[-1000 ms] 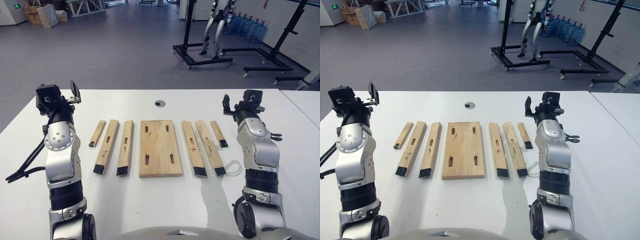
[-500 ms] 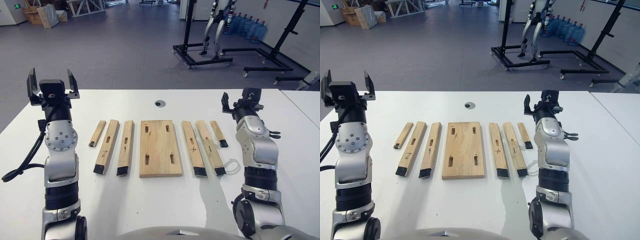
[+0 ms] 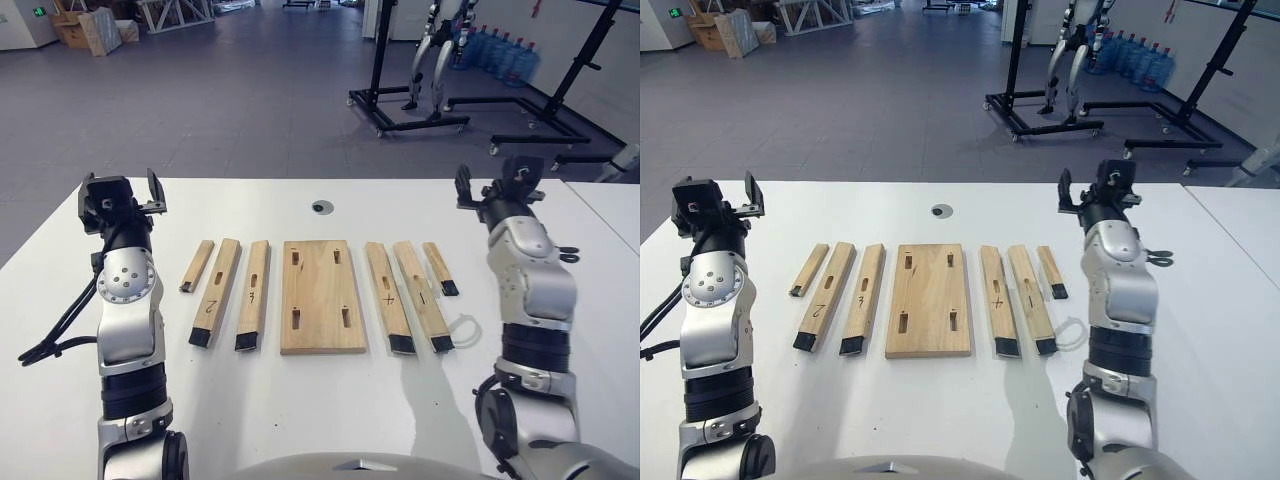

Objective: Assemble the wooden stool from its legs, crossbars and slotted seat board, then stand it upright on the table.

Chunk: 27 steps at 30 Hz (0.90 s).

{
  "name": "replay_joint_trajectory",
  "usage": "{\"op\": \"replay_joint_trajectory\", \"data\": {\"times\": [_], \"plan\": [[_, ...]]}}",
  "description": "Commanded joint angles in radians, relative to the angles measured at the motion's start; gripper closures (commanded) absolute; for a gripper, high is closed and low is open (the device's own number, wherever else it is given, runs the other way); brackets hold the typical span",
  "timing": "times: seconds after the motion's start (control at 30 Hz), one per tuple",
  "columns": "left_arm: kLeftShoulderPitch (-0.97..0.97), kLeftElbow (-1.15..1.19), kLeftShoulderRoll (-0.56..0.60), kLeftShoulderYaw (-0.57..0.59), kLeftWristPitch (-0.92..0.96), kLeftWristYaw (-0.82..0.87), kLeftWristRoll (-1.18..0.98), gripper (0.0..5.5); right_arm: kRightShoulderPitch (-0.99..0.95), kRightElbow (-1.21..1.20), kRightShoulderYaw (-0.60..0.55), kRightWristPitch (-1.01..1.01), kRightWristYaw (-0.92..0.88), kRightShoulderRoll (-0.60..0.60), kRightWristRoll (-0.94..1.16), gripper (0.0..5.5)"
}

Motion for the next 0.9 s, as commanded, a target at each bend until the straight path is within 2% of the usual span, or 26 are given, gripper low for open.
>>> {"op": "replay_joint_trajectory", "data": {"times": [0.03,0.1,0.23,0.43,0.73,0.9], "plan": [[0.046,-0.079,-0.025,0.023,0.137,-0.024,-0.075,1.32,0.038,0.130,-0.042,0.121,0.253,-0.182,0.107,1.07],[0.059,-0.096,-0.034,0.017,0.168,-0.025,-0.092,1.32,0.080,0.198,0.026,0.088,0.312,-0.194,0.075,1.07],[0.083,-0.118,-0.041,0.000,0.185,-0.020,-0.092,1.32,0.155,0.243,0.116,0.020,0.320,-0.117,0.040,1.07],[0.076,-0.105,-0.033,-0.016,0.178,-0.021,-0.085,1.32,0.184,0.271,0.161,-0.082,0.235,-0.037,-0.024,1.07],[0.073,-0.091,-0.029,-0.025,0.164,-0.015,-0.074,1.32,0.182,0.378,0.228,-0.164,0.207,-0.010,-0.107,1.07],[0.072,-0.090,-0.031,-0.029,0.166,-0.008,-0.072,1.32,0.194,0.380,0.235,-0.128,0.200,0.001,-0.104,1.87]]}}
